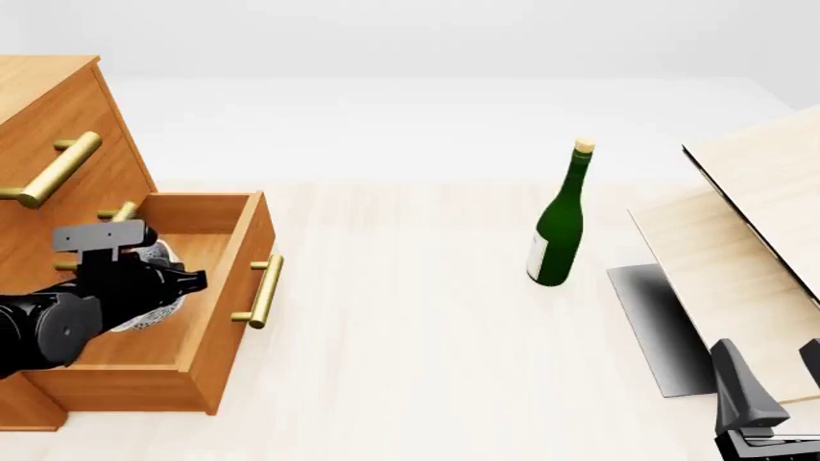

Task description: Put the bowl in the bottom drawer of the cabinet.

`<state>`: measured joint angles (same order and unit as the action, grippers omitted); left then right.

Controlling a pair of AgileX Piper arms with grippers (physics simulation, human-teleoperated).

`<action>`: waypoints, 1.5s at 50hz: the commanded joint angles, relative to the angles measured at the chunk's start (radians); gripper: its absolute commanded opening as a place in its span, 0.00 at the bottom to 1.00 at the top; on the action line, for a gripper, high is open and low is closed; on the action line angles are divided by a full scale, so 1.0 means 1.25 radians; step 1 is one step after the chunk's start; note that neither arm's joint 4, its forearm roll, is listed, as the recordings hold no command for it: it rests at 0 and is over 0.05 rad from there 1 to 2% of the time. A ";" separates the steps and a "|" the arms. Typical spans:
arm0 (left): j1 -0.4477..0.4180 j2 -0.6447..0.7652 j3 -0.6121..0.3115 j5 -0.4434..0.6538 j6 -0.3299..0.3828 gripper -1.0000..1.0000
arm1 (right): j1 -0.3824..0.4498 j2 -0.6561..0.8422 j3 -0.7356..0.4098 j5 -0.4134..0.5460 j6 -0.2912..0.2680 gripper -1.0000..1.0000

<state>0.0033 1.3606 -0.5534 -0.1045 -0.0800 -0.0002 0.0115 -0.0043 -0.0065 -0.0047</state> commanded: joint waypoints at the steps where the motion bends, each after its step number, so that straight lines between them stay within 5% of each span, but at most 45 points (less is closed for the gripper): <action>1: 0.008 0.019 0.004 -0.026 0.013 0.00 | 0.000 0.000 0.000 0.000 0.000 1.00; 41: 0.016 0.030 0.013 -0.048 0.028 0.00 | 0.000 0.000 0.000 0.000 0.000 1.00; 42: 0.017 0.029 0.014 -0.050 0.027 1.00 | 0.000 0.000 0.000 0.000 0.000 1.00; 64: 0.046 -0.026 0.021 -0.044 0.010 1.00 | 0.000 0.000 0.000 0.000 0.000 1.00; 75: 0.001 -0.035 0.013 -0.040 -0.020 1.00 | 0.000 0.000 0.000 0.000 0.000 1.00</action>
<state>0.0327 1.3305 -0.5326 -0.1564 -0.0824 -0.0002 0.0115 -0.0043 -0.0064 -0.0047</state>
